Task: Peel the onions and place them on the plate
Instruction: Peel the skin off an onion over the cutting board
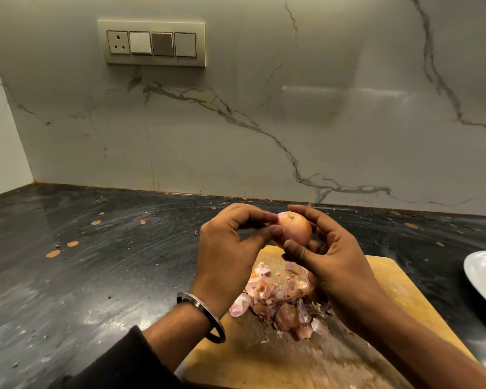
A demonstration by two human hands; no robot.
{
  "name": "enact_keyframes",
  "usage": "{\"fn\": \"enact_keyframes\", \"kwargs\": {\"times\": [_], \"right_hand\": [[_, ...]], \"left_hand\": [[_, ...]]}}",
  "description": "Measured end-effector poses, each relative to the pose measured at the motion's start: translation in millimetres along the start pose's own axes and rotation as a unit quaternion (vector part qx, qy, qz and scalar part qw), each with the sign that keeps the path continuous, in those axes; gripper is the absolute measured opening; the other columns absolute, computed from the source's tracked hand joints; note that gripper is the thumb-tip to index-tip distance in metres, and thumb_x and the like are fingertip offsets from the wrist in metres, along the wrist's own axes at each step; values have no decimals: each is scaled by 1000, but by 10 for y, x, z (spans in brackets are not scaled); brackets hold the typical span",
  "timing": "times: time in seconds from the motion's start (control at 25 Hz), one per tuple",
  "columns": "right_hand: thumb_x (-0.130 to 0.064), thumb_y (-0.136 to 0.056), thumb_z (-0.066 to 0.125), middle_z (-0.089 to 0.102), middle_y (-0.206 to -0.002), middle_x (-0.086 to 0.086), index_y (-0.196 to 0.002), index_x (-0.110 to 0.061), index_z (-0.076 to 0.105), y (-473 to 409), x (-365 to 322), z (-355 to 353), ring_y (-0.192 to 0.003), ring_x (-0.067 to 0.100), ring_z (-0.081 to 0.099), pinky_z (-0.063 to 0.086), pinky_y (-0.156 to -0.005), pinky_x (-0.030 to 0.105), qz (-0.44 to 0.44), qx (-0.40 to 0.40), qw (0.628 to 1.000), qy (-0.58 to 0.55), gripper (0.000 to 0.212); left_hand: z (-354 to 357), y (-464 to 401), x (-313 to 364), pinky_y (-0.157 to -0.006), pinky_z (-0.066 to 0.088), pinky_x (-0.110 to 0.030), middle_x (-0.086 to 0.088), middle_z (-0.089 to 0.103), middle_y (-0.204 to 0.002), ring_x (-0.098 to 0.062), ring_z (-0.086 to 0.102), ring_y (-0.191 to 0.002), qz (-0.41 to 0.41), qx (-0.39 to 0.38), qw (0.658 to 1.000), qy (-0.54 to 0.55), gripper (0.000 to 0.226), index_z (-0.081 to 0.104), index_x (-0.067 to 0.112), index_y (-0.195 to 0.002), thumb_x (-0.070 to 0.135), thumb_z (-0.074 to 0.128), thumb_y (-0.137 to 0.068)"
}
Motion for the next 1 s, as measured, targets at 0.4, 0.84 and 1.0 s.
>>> {"fn": "enact_keyframes", "kwargs": {"times": [0.4,0.84,1.0], "right_hand": [[1,-78,76,62,-127,-4,-132,-26,59,-6,-81,6,-109,11,66,60,-87,31,-27,-42,992,112,63],[6,-80,75,58,-129,-8,-134,-26,56,-31,-123,7,-111,6,63,58,-87,25,-48,-65,984,156,66],[2,-78,77,57,-126,-12,-134,-27,55,-48,-154,-13,-113,7,61,57,-90,25,-66,-52,978,191,67]], "left_hand": [[12,-20,4,-65,56,-19,6,66,-87,-8,64,-81,-34,-84,996,-27,15,66,18,-91,10,75,-82],[25,1,19,-66,55,-17,5,63,-90,-6,62,-85,-28,-98,994,-27,13,65,15,-88,3,70,-86],[63,19,4,-66,58,-24,7,63,-92,-6,62,-89,-26,-87,996,-19,12,64,17,-93,11,72,-86]]}}
Point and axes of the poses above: each hand's wrist, its own y-axis away from the middle knuckle, its own z-axis out of the palm, x = y × z, the point moved 4 cm from there along -y, towards the middle knuckle
